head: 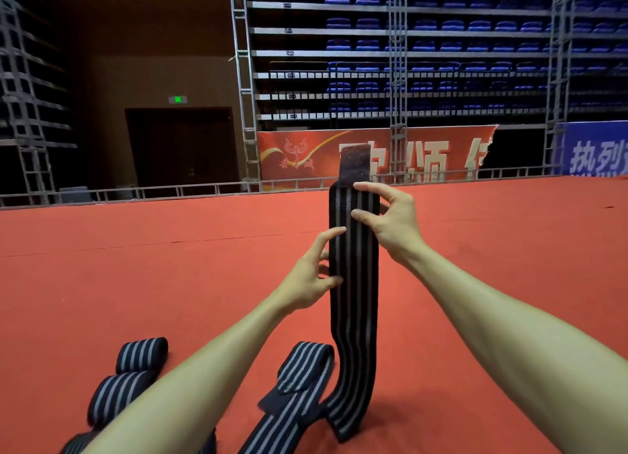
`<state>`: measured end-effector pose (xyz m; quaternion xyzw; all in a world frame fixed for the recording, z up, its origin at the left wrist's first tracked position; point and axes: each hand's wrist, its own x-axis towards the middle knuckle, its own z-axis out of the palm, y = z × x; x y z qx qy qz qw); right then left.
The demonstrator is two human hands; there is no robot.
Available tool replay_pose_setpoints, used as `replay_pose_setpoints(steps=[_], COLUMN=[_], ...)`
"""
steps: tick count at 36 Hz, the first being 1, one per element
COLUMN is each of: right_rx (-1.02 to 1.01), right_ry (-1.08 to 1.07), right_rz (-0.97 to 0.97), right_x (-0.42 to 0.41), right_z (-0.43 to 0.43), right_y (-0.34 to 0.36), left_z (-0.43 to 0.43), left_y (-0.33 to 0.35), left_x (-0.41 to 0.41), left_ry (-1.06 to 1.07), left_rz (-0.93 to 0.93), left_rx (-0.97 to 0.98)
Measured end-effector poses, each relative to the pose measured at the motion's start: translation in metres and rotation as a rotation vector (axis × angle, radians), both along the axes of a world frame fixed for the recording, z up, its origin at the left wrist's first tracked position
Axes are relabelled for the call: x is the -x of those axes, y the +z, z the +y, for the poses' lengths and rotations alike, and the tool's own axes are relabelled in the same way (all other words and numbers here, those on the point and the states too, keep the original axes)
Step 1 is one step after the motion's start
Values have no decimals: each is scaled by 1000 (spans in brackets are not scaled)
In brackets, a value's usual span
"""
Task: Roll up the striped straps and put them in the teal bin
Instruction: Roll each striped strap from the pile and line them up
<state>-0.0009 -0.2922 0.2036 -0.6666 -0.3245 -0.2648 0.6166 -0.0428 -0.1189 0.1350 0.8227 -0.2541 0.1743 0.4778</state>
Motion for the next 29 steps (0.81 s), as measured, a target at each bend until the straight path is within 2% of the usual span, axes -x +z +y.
replay_pose_setpoints(steps=[9,20,24,29], right_rx=[-67,-63,-65,-77], right_ry=[-35,-91,-97,-94], right_rz=[21,21,24,40], right_x=[-15,-15,-16,-21], right_z=[-6,-18,-19,-21], right_y=[5,14,9,4], left_z=[-6,-2,-6,-16], left_y=[-35,-83,-85,-82], left_x=[-8,-18,-23,-23], left_ry=[1,79,110,82], left_rz=[40,202,239,322], left_rx=[-50,-197,-168,-33])
